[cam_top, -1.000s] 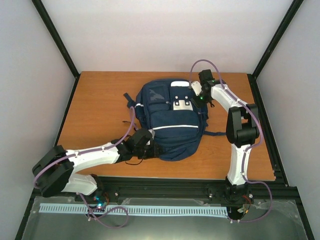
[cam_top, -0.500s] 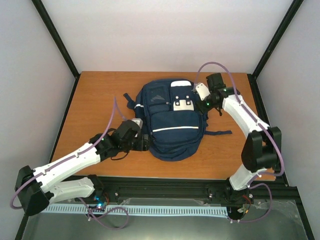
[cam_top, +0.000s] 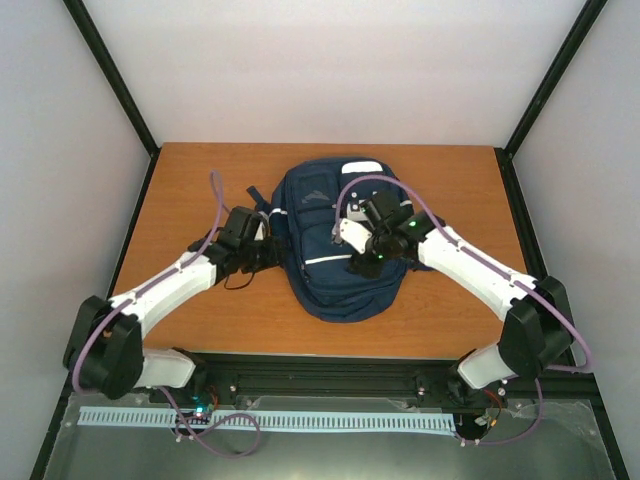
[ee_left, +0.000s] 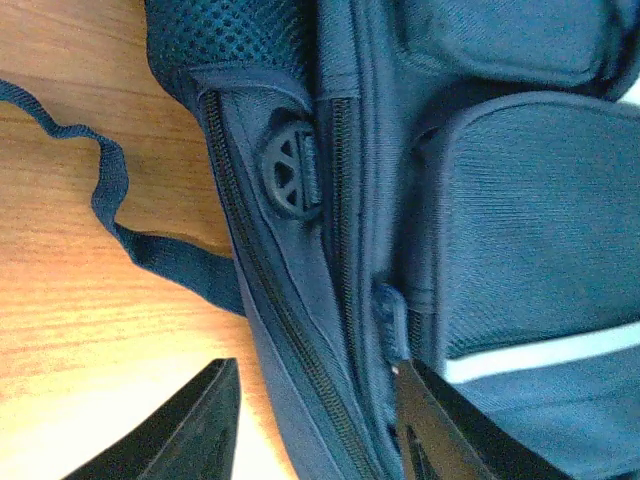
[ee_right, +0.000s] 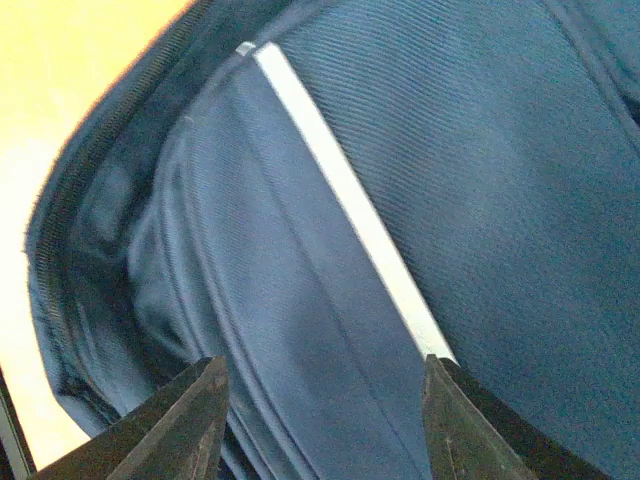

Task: Pack the student bag
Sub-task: Adjust the student bag at the center of the board, then zip the student bag at the center of the board.

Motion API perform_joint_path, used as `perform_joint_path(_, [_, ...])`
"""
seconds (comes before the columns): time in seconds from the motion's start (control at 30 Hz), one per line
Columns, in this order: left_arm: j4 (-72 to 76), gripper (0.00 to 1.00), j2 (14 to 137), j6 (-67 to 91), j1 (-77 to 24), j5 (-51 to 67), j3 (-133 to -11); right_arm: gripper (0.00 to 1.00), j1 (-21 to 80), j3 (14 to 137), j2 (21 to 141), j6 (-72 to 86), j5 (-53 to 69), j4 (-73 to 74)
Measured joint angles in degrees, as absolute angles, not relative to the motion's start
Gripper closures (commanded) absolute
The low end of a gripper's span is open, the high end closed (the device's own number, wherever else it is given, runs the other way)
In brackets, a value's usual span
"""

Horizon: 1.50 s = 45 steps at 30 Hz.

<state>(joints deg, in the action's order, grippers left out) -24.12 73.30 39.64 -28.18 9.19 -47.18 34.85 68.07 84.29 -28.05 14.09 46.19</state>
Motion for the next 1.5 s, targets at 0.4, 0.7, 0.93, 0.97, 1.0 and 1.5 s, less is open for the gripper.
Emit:
perform_joint_path(0.4, [-12.8, 0.55, 87.0, 49.1, -20.5, 18.0, -47.7, 0.48, 48.1, 81.1, 98.2, -28.6, 7.2, 45.2])
perform_joint_path(0.7, [-3.4, 0.99, 92.3, 52.8, -20.0, 24.2, -46.5, 0.47, 48.6, 91.3, 109.8, -27.7, 5.0, 45.4])
perform_joint_path(0.93, [5.7, 0.99, 89.3, 55.2, -19.6, 27.4, -40.3, 0.44, 48.6, 92.6, 111.4, -27.1, 5.9, 46.8])
perform_joint_path(0.97, [6.3, 0.99, 88.1, 55.4, -19.6, 27.8, -39.4, 0.44, 48.6, 92.6, 111.4, -27.1, 6.2, 47.0])
perform_joint_path(1.0, [7.4, 0.99, 86.5, 55.6, -19.6, 28.3, -38.3, 0.43, 48.6, 92.6, 111.4, -27.0, 6.5, 47.1])
perform_joint_path(1.5, [11.0, 0.99, 72.3, 55.9, -19.7, 29.4, -32.5, 0.54, 49.1, 92.2, 109.0, -27.3, 6.6, 47.4])
